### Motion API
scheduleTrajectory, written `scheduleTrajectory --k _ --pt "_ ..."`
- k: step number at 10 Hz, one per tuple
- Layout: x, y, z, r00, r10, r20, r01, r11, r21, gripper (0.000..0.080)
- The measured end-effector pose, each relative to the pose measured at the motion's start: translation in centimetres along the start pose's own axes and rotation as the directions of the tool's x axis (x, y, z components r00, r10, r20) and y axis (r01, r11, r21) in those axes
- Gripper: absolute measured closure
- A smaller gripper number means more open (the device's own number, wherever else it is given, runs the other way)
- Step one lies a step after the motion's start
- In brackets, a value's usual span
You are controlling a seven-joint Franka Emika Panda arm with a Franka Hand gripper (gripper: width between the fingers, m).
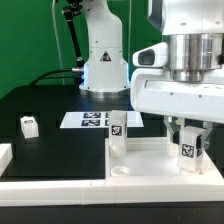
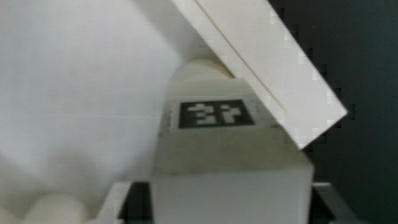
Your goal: Assemble square table
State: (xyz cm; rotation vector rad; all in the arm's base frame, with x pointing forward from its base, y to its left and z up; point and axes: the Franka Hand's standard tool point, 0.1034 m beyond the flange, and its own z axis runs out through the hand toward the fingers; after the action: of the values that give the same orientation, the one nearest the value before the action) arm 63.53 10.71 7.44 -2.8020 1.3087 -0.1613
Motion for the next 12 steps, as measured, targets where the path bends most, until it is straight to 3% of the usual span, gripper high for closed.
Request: scheduleTrajectory --k 2,3,4,5,7,8,9,10,11,12 --pt "-0.2 0.3 0.0 0.929 0.369 0.011 -0.369 0.929 -0.025 0.0506" --pt "-0.5 0.3 0.1 0.807 0.59 0.025 -0.589 0.807 -0.034 0.0506" --pt "-0.7 0.4 0.1 0.679 0.733 0.043 -0.733 0.68 -0.028 0.0506" --pt "-0.8 0.5 0.1 0.611 0.79 0.047 -0.79 0.612 -0.021 0.0505" --pt "-0.8 0.5 0.1 0.647 0.761 0.048 -0.761 0.649 -0.022 0.0504" --pt "-0.9 0.6 0.2 0.706 0.708 0.039 -0.707 0.706 -0.022 0.0504" --pt "-1.4 0.1 0.3 0.855 0.518 0.027 -0.518 0.855 -0.014 0.0336" --pt "-2.0 -0.5 0.4 0.93 0.366 0.029 -0.366 0.93 0.01 0.0188" --pt "-2.3 -0.7 0.5 0.967 0.255 0.026 -0.256 0.966 0.026 0.0188" --pt "-2.1 -0.6 0.5 0.973 0.23 0.022 -0.23 0.973 0.025 0.0162"
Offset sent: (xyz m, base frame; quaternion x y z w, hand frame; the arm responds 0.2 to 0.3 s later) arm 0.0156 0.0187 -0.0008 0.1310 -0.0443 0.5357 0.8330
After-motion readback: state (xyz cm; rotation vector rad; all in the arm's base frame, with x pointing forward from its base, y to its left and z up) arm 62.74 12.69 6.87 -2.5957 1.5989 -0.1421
